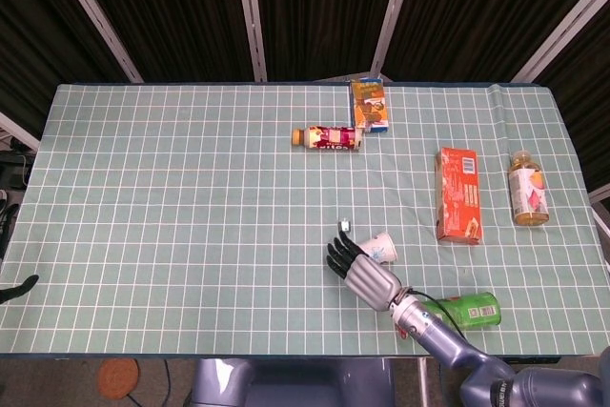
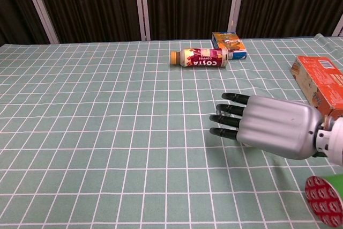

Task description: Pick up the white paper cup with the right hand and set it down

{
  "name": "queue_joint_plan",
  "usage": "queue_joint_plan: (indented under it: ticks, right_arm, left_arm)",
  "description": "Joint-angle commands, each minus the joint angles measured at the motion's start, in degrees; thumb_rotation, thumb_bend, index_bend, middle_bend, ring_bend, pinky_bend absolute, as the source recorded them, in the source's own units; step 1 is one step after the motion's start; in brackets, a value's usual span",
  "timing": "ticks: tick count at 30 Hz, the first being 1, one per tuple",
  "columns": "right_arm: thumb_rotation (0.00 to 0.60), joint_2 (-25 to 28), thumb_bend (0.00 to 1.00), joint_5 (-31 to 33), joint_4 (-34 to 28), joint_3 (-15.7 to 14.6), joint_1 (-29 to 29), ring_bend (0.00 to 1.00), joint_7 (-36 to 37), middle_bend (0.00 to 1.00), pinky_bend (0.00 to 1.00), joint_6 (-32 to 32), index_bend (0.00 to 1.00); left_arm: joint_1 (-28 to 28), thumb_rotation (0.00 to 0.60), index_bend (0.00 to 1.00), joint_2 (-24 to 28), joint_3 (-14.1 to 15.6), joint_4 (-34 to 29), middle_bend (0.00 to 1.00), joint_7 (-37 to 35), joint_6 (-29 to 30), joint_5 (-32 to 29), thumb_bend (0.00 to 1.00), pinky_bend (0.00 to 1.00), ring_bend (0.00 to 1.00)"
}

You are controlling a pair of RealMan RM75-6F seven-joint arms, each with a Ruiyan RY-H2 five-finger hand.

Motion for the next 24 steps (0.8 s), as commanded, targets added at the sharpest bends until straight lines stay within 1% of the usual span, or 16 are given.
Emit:
queue_joint_plan:
  ticks: [1, 4, 6, 9, 12, 13, 15, 17, 20, 24]
  right_arm:
    - [0.600, -1.7, 0.08, 2.0, 1.9, -0.1, 0.3, 0.00, -4.0, 0.00, 0.01, 0.3, 0.00]
    - [0.600, -2.4, 0.09, 2.5, 3.0, -0.3, 0.4, 0.00, -5.9, 0.00, 0.05, 1.0, 0.00]
    - [0.600, -2.8, 0.09, 2.5, 4.0, -0.7, 0.5, 0.00, -6.6, 0.02, 0.10, 1.3, 0.00]
    - [0.600, -3.2, 0.10, 2.2, 5.2, -1.3, 0.7, 0.00, -6.5, 0.09, 0.21, 1.3, 0.00]
    - [0.600, -3.7, 0.11, 0.7, 7.3, -2.0, 1.3, 0.04, -6.7, 0.16, 0.28, 1.2, 0.00]
    - [0.600, -4.0, 0.13, 0.5, 8.2, -2.2, 1.3, 0.07, -6.1, 0.19, 0.32, 1.2, 0.02]
    - [0.600, -4.5, 0.17, -0.3, 9.3, -2.4, 1.4, 0.17, -5.1, 0.28, 0.44, 1.4, 0.10]
    - [0.600, -4.7, 0.20, -2.0, 10.4, -2.8, 1.7, 0.23, -3.5, 0.36, 0.51, 1.8, 0.17]
    - [0.600, -4.6, 0.23, -5.5, 11.9, -3.4, 2.3, 0.28, 0.3, 0.41, 0.54, 2.8, 0.23]
    - [0.600, -4.3, 0.24, -8.9, 13.4, -3.5, 2.8, 0.30, 6.5, 0.43, 0.56, 4.5, 0.25]
  left_arm:
    - [-0.1, 0.600, 0.00, -0.1, -0.1, 0.1, 0.00, 0.0, -0.1, -0.2, 0.00, 0.00, 0.00]
    - [-0.2, 0.600, 0.00, -0.1, -0.1, 0.1, 0.00, 0.2, -0.2, -0.4, 0.00, 0.00, 0.00]
    - [-0.2, 0.600, 0.00, -0.2, -0.1, 0.1, 0.00, 0.4, -0.3, -0.4, 0.00, 0.00, 0.00]
    - [-0.2, 0.600, 0.00, -0.3, -0.1, 0.1, 0.00, 0.6, -0.3, -0.4, 0.00, 0.00, 0.00]
    - [-0.3, 0.600, 0.00, -0.4, -0.1, 0.2, 0.00, 0.8, -0.3, -0.5, 0.00, 0.00, 0.00]
    - [-0.3, 0.600, 0.00, -0.4, -0.1, 0.2, 0.00, 0.8, -0.3, -0.5, 0.00, 0.00, 0.00]
    - [-0.3, 0.600, 0.00, -0.4, -0.1, 0.2, 0.00, 0.8, -0.3, -0.5, 0.00, 0.00, 0.00]
    - [-0.3, 0.600, 0.00, -0.5, -0.1, 0.2, 0.00, 0.8, -0.3, -0.6, 0.00, 0.00, 0.00]
    - [-0.4, 0.600, 0.00, -0.5, -0.1, 0.3, 0.00, 0.7, -0.5, -0.7, 0.00, 0.00, 0.00]
    - [-0.5, 0.600, 0.00, -0.4, -0.1, 0.4, 0.00, 0.7, -0.8, -0.9, 0.00, 0.00, 0.00]
